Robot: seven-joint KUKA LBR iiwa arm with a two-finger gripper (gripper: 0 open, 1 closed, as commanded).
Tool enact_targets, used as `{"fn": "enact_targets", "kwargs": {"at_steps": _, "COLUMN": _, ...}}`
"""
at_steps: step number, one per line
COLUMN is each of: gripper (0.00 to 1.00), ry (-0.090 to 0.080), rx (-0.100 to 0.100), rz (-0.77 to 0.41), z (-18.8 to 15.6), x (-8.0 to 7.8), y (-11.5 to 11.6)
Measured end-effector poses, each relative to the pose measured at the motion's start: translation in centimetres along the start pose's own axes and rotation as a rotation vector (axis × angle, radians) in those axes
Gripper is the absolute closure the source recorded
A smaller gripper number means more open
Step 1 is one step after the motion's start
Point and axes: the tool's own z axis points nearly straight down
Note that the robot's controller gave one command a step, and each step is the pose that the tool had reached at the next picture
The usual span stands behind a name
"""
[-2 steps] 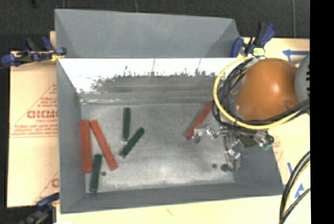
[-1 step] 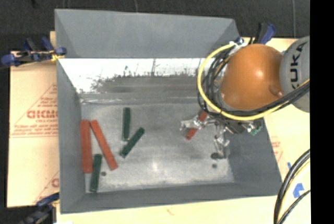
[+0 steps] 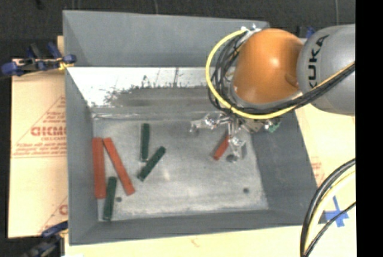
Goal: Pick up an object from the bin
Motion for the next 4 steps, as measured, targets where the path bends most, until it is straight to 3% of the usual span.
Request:
{"fn": "enact_targets", "kwargs": {"at_steps": 1, "gripper": 0.00, "ry": -0.003, "rx": 0.004, "rz": 0.032, "z": 3.8, "x": -2.2, "y": -0.1}}
{"fn": "enact_targets", "kwargs": {"at_steps": 2, "gripper": 0.00, "ry": 0.000, "rx": -0.001, "rz": -0.237, "z": 5.9, "x": -1.1, "y": -3.1}}
{"fn": "enact_targets", "kwargs": {"at_steps": 3, "gripper": 0.00, "ry": 0.002, "rx": 0.003, "rz": -0.316, "z": 5.8, "x": -0.9, "y": -5.0}}
{"fn": "enact_targets", "kwargs": {"at_steps": 4, "gripper": 1.00, "ry": -0.002, "rx": 0.006, "rz": -0.905, "z": 6.7, "x": 3.6, "y": -8.7}}
